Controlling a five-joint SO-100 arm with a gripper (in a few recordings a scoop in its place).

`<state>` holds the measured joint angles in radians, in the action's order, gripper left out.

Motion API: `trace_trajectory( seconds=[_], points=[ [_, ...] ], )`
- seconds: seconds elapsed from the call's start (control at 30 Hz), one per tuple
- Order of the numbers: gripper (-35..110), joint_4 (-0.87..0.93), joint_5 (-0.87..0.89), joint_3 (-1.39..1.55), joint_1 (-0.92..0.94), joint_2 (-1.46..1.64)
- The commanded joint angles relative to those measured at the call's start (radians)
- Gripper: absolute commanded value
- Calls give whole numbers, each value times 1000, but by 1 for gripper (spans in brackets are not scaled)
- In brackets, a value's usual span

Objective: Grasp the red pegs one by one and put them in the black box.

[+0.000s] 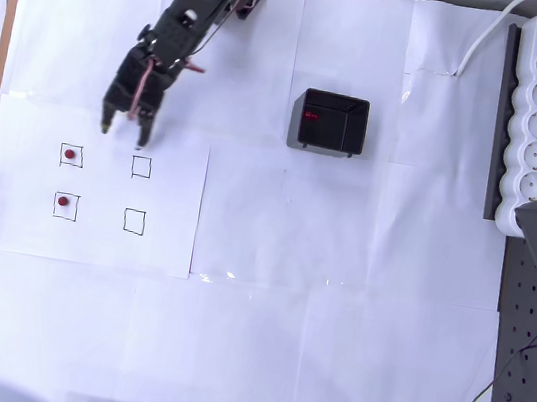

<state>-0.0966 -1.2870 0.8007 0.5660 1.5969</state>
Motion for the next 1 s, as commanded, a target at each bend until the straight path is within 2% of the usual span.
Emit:
trace_trajectory(
  seconds=[0.0,0.37,0.67,0.97],
  points=[
    [24,-147,-31,74,52,80],
    [24,-531,-227,55,91,278],
    [24,-612,-276,83,94,367],
    [24,-615,-298,232,58,502]
  ],
)
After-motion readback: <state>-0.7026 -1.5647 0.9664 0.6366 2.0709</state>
